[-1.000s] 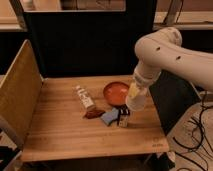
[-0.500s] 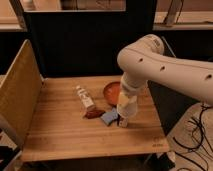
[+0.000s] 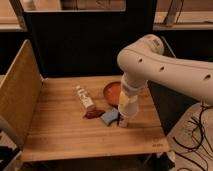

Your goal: Place the ceramic cup over the eraser

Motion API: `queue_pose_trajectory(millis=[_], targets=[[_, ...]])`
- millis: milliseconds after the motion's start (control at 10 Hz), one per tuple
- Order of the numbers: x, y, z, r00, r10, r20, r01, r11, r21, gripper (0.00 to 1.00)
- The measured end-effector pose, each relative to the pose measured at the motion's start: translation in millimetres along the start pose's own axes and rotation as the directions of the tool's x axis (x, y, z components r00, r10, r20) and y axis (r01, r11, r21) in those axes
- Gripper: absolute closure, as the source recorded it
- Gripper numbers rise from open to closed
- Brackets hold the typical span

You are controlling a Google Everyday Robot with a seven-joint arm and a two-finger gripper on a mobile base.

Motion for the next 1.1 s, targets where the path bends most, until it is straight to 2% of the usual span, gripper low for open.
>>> queue_pose_trajectory(millis=[200, 400, 800, 1100], targets=[[-19, 0, 5, 0.999, -0.041, -0.008, 0.042, 0.998, 0.045, 1.00], [-23, 0, 11, 0.999, -0.044, -0.021, 0.045, 0.997, 0.056, 1.00], [-13, -8, 23, 0.999, 0.012, -0.045, -0.009, 0.999, 0.054, 1.00], [0, -14, 33, 0.996, 0.061, -0.061, -0.059, 0.998, 0.030, 1.00]])
